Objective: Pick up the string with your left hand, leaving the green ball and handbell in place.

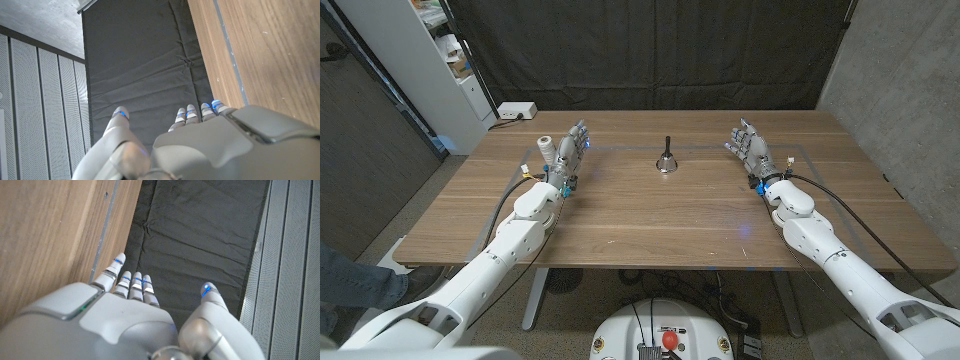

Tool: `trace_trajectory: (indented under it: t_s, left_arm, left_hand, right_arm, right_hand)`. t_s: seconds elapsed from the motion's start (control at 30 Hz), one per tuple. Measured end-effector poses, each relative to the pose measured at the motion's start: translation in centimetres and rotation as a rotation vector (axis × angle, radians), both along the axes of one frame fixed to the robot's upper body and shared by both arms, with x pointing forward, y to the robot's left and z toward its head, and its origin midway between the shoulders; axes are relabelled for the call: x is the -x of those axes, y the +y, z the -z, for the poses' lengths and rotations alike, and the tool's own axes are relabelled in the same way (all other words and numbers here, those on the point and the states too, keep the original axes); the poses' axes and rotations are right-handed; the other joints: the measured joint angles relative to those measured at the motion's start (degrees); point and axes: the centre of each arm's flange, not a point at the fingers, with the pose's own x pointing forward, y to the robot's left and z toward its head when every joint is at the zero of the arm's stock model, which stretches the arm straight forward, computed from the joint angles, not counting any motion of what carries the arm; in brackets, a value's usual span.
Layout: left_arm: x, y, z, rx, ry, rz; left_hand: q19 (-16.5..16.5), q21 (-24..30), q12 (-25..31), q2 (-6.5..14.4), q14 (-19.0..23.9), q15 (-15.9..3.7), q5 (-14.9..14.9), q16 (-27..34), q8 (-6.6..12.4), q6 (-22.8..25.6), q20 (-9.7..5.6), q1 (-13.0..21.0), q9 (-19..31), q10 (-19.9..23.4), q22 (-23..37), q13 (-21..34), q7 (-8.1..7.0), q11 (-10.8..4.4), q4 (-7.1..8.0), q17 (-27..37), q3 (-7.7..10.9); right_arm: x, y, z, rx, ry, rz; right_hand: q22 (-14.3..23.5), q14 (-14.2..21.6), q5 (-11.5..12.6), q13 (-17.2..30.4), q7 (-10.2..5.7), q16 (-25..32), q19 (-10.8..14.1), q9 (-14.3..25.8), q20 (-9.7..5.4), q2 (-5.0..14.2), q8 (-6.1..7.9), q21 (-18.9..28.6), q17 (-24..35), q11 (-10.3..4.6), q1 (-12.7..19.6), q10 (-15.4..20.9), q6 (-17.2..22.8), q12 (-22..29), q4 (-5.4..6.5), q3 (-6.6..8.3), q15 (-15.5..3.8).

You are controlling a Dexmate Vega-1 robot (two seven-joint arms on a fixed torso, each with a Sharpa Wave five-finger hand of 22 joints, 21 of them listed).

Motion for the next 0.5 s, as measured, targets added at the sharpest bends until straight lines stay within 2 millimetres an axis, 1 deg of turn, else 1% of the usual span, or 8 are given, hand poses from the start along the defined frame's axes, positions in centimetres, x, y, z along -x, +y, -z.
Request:
trace_trajectory:
  t_s: [0.03,0.07,0.13,0.23,0.27,0.4,0.43,0.5]
  left_arm:
    - [0.09,0.08,0.00,0.011,-0.002,-0.001]
    - [0.00,-0.09,0.25,-0.012,0.009,-0.004]
    - [0.05,-0.14,0.34,-0.015,0.011,-0.005]
    - [0.15,-0.16,0.53,-0.014,0.012,-0.007]
    - [0.19,-0.11,0.55,-0.012,0.011,-0.009]
    - [0.38,0.06,0.55,-0.008,0.007,-0.014]
    - [0.43,0.12,0.52,-0.006,0.006,-0.015]
    - [0.58,0.37,0.36,0.008,0.000,-0.018]
  left_hand:
    - [0.00,0.00,0.00,-0.01,0.00,0.00,0.00,0.00,0.21,0.15,0.00,-0.01,0.00,0.00,0.00,-0.05,0.15,0.00,0.00,0.00,0.00]
    - [0.00,0.00,0.00,-0.01,0.00,0.00,0.00,0.00,0.21,0.31,0.00,-0.01,0.00,0.00,0.00,-0.10,0.31,0.00,0.00,0.00,0.00]
    - [0.00,0.00,0.00,0.04,0.00,0.00,0.00,0.00,0.21,0.31,0.00,0.04,0.00,0.00,0.00,-0.13,0.30,0.00,0.00,0.00,0.00]
    - [0.00,0.00,0.00,0.21,0.00,0.00,0.00,0.00,0.21,0.74,0.00,0.21,0.00,0.32,0.00,-0.38,-0.13,-0.25,-0.17,0.00,0.17]
    - [-0.03,0.00,0.00,0.49,0.00,0.00,0.00,0.00,0.21,0.94,0.04,0.49,0.00,0.37,0.00,-0.39,-0.33,-0.29,-0.23,0.00,0.23]
    - [-0.41,0.00,0.40,0.75,0.24,-0.21,0.00,0.00,0.21,0.93,0.42,0.74,0.00,0.43,0.00,-0.66,-0.32,-0.35,-0.24,-0.01,0.23]
    - [-0.41,0.00,0.40,0.75,0.24,-0.21,0.00,-0.01,0.21,0.93,0.42,0.74,0.00,0.68,-0.01,-0.66,-0.32,-0.60,-0.08,-0.01,0.40]
    - [-0.41,0.00,0.40,0.97,0.24,-0.21,0.00,-0.01,0.21,0.93,0.41,0.97,0.00,0.68,-0.01,-0.66,-0.32,-0.60,-0.17,-0.01,0.64]
  right_arm:
    - [-0.01,0.03,0.02,0.004,0.001,-0.001]
    - [0.12,-0.16,-0.26,-0.042,-0.010,0.002]
    - [0.16,-0.13,-0.31,-0.050,-0.013,0.002]
    - [0.25,-0.08,-0.43,-0.055,-0.019,0.002]
    - [0.27,0.01,-0.41,-0.052,-0.019,0.002]
    - [0.37,0.23,-0.39,-0.044,-0.019,0.003]
    - [0.36,0.36,-0.31,-0.030,-0.016,0.002]
    - [0.29,0.63,-0.12,0.005,-0.009,0.000]
  right_hand:
    - [0.00,-0.02,0.00,0.00,0.00,0.00,0.00,0.00,0.00,0.00,0.00,0.00,-0.06,0.00,0.00,0.00,0.00,0.00,0.00,0.00,-0.02]
    - [0.00,-0.04,0.00,0.00,0.00,0.00,0.00,0.00,0.00,0.00,0.00,0.00,-0.11,0.00,0.00,0.00,0.00,0.00,0.00,0.00,-0.04]
    - [0.00,-0.23,0.00,0.00,0.00,0.00,0.00,0.00,0.00,0.00,0.00,0.00,-0.14,0.00,0.00,0.00,0.00,0.00,0.00,0.00,-0.23]
    - [0.00,-0.23,0.00,0.00,-0.32,0.00,0.00,0.00,0.00,0.00,0.00,0.00,-0.14,0.00,0.00,0.00,0.32,0.00,0.00,0.00,-0.23]
    - [0.00,-0.23,0.00,0.00,-0.33,0.00,-0.01,0.00,0.01,0.00,0.00,0.00,-0.14,0.00,0.00,0.00,0.33,0.00,0.00,0.00,-0.23]
    - [0.00,-0.23,0.00,0.00,-0.33,0.00,-0.01,0.00,0.00,0.00,0.00,0.00,-0.14,-0.01,0.00,0.00,0.32,0.00,0.00,0.00,-0.23]
    - [0.00,-0.23,0.23,0.00,-0.33,0.00,-0.01,0.00,0.01,0.00,0.00,0.00,-0.14,-0.01,0.00,0.00,0.32,0.00,0.00,0.00,-0.23]
    - [-0.01,-0.23,0.45,0.00,-0.33,0.00,-0.01,-0.01,0.01,0.00,0.00,-0.35,-0.14,-0.01,-0.01,0.00,0.32,0.00,0.00,0.00,-0.23]
